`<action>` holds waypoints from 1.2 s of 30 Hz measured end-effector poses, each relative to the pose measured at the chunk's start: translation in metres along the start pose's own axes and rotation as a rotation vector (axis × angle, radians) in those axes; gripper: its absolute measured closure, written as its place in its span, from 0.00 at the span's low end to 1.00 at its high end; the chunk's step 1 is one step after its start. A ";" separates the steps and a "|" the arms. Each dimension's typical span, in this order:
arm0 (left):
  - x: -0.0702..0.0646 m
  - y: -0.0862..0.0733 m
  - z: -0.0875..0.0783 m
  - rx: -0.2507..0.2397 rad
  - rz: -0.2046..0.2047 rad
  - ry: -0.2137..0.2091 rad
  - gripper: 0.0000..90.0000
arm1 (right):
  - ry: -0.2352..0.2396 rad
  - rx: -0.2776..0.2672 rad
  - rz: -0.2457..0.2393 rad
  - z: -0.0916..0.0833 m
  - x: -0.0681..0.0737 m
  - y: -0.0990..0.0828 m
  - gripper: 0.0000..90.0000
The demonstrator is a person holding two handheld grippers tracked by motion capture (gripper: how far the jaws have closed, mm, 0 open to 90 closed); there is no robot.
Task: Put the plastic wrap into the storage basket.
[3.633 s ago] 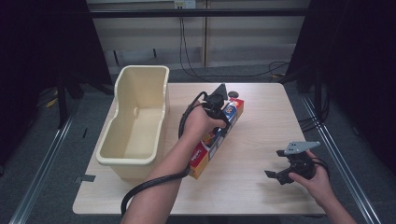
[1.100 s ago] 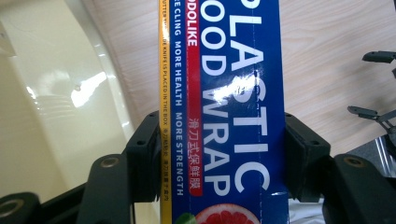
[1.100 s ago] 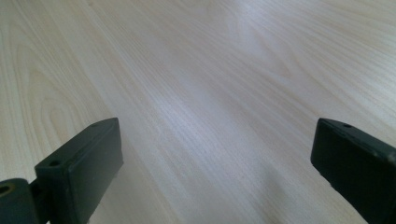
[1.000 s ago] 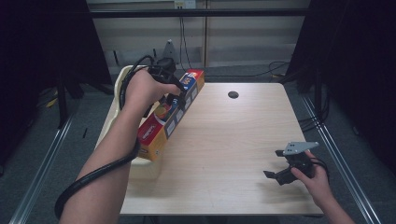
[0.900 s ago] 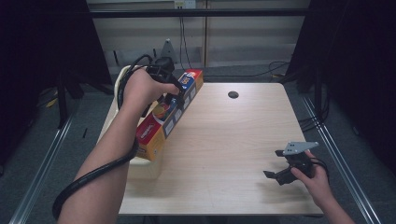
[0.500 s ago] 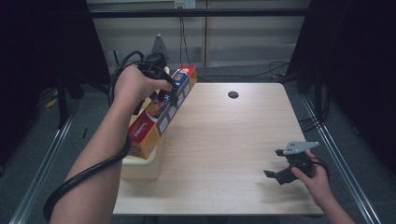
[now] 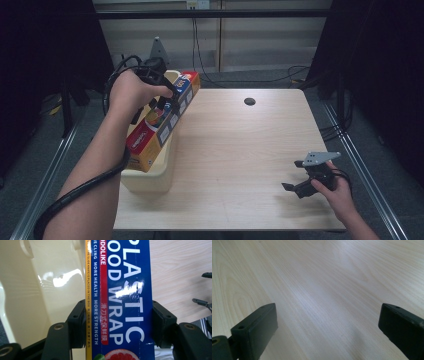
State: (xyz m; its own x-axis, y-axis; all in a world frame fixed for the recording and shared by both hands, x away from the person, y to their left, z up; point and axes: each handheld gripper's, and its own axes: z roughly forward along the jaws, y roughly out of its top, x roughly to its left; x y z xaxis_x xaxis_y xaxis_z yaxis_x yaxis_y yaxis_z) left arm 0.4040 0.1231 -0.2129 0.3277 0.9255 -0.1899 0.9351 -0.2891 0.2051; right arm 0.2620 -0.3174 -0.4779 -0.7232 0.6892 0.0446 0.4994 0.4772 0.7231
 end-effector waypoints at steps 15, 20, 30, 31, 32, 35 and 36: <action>0.020 -0.012 -0.007 -0.010 -0.034 0.017 0.45 | 0.000 0.007 0.006 0.000 0.002 0.000 0.02; 0.026 -0.016 -0.008 -0.019 -0.050 0.021 0.45 | -0.002 0.007 -0.005 0.001 0.002 0.000 0.02; 0.034 -0.023 -0.007 -0.017 -0.081 0.035 0.45 | -0.008 0.003 -0.005 0.001 0.003 0.001 0.02; 0.034 -0.023 -0.008 -0.014 -0.087 0.032 0.45 | -0.007 0.003 -0.007 0.001 0.003 0.001 0.02; 0.035 -0.024 -0.008 -0.019 -0.088 0.030 0.45 | -0.008 0.007 -0.006 0.001 0.003 0.001 0.02; 0.037 -0.025 -0.007 -0.025 -0.088 0.040 0.45 | -0.008 0.005 -0.011 0.001 0.003 0.001 0.02; 0.037 -0.025 -0.007 -0.025 -0.088 0.040 0.45 | -0.009 0.004 -0.010 0.001 0.003 0.001 0.02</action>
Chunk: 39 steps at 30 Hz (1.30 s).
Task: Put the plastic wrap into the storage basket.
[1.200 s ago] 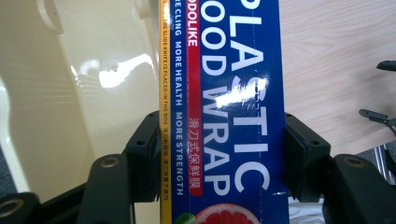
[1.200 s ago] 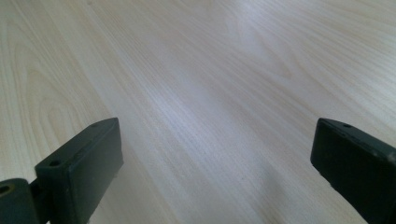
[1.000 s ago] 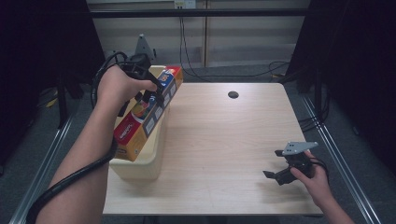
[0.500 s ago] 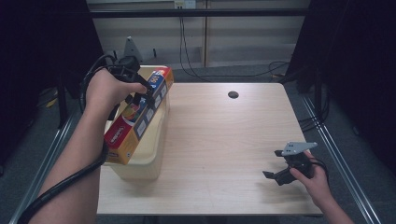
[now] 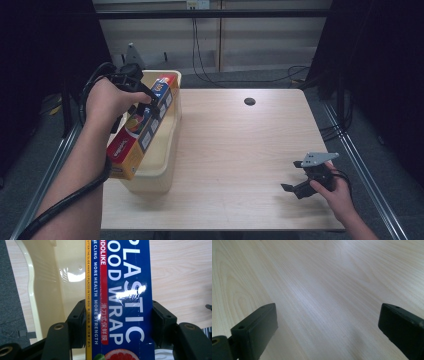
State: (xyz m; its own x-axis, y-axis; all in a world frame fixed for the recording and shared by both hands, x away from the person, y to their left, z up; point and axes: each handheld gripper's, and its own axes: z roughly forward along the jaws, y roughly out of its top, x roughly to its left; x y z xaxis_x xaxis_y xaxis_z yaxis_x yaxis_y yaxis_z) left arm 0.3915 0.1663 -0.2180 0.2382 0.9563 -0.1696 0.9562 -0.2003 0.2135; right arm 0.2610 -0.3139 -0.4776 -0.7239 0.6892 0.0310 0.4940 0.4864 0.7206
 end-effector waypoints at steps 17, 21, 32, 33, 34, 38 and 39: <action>0.009 -0.009 -0.007 -0.014 -0.028 0.011 0.45 | 0.007 -0.004 -0.004 0.001 0.000 0.002 0.02; 0.012 -0.009 -0.005 -0.009 -0.030 0.018 0.45 | 0.003 -0.002 -0.005 0.001 0.001 0.002 0.02; 0.016 -0.008 0.005 -0.008 -0.034 0.032 0.45 | 0.004 -0.003 -0.008 0.001 0.000 0.002 0.02; 0.017 -0.008 0.008 -0.005 -0.035 0.033 0.45 | 0.005 -0.002 -0.009 0.001 0.000 0.002 0.02; 0.017 -0.008 0.009 -0.002 -0.037 0.036 0.45 | 0.006 -0.002 -0.009 0.001 0.000 0.002 0.02; 0.018 -0.007 0.013 0.003 -0.030 0.036 0.45 | 0.007 -0.002 -0.010 0.001 0.001 0.002 0.02; 0.017 -0.007 0.015 0.004 -0.034 0.037 0.45 | 0.006 -0.001 -0.011 0.001 0.001 0.002 0.02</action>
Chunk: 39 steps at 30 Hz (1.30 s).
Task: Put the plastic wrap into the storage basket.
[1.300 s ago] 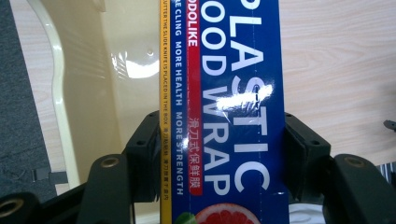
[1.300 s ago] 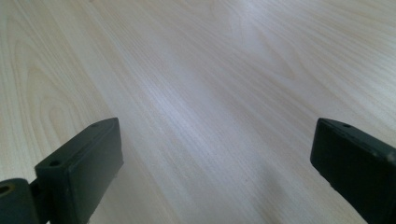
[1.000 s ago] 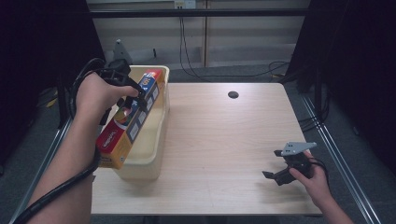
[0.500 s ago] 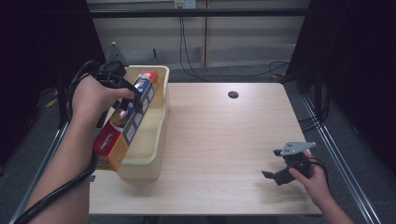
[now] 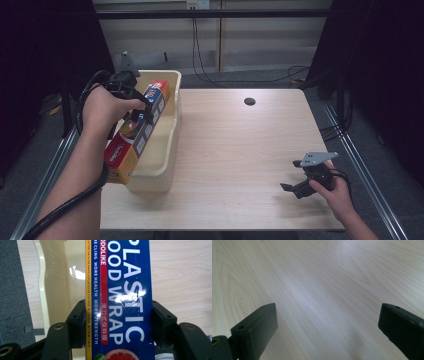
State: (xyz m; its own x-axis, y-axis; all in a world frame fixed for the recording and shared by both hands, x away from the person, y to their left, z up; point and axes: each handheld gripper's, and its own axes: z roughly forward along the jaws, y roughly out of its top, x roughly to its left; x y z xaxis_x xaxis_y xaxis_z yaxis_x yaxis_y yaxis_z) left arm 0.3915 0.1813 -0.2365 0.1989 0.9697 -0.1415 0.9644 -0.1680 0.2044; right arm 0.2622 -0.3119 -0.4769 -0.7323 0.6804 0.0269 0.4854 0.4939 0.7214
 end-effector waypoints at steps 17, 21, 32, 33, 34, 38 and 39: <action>0.001 0.002 0.013 0.016 0.004 -0.011 0.45 | -0.002 0.002 -0.002 0.000 0.000 0.000 0.02; 0.000 0.003 0.016 0.011 -0.006 -0.010 0.45 | -0.003 0.002 0.000 0.000 0.000 0.000 0.02; -0.002 0.004 0.024 0.019 -0.002 -0.012 0.45 | 0.002 0.000 0.000 0.000 0.000 0.000 0.02; -0.002 0.005 0.025 0.024 -0.005 -0.016 0.45 | -0.004 0.001 0.000 0.000 0.000 0.000 0.02; -0.002 0.005 0.026 0.019 -0.010 -0.016 0.45 | -0.001 -0.001 -0.003 0.000 0.000 0.000 0.02; -0.001 0.006 0.028 0.031 0.006 -0.014 0.45 | -0.004 0.000 0.000 0.000 0.000 0.000 0.02; -0.002 0.005 0.029 0.024 -0.005 -0.015 0.45 | -0.001 0.000 -0.001 0.000 0.000 0.000 0.02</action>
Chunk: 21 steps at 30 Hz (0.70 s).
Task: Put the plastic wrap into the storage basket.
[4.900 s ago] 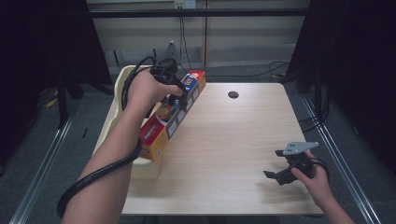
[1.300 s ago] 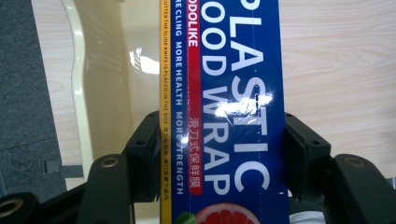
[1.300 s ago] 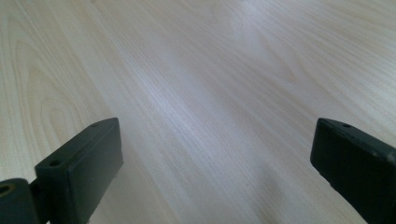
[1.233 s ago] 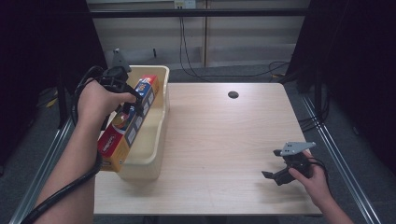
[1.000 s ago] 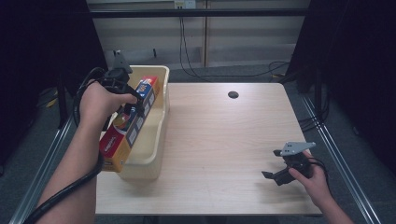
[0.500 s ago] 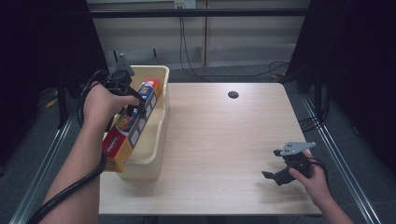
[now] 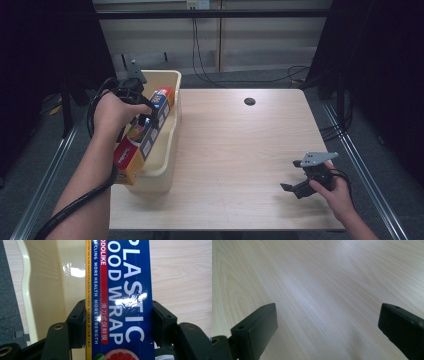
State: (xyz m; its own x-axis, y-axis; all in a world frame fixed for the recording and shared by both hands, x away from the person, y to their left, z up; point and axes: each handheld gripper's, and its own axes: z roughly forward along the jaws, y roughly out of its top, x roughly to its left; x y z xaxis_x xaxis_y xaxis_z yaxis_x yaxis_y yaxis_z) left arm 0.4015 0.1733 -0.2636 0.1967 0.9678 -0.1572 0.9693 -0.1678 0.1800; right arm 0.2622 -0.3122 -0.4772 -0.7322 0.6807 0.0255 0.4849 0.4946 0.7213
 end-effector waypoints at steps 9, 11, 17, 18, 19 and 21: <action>0.001 0.002 0.007 0.011 0.013 0.004 0.45 | -0.002 -0.006 0.004 -0.001 0.000 0.000 0.02; 0.001 0.002 0.008 0.011 0.003 -0.005 0.45 | -0.002 -0.006 0.003 0.000 0.000 0.000 0.02; 0.003 0.003 0.012 0.016 -0.008 -0.009 0.45 | 0.000 -0.008 -0.001 0.000 -0.001 0.000 0.02; 0.003 0.003 0.013 0.015 -0.003 -0.007 0.45 | -0.003 -0.005 0.000 0.000 -0.001 0.000 0.02; 0.003 0.003 0.014 0.021 -0.002 -0.011 0.45 | 0.001 -0.007 0.001 0.001 -0.001 0.000 0.02; 0.004 0.003 0.016 0.022 0.000 -0.008 0.45 | 0.001 -0.009 -0.001 0.001 -0.001 0.000 0.02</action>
State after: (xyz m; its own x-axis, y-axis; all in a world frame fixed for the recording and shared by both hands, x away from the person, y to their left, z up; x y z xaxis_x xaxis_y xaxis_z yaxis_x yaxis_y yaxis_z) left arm 0.4077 0.1735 -0.2792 0.1980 0.9663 -0.1645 0.9721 -0.1722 0.1591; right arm 0.2633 -0.3128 -0.4778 -0.7334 0.6793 0.0255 0.4795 0.4904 0.7277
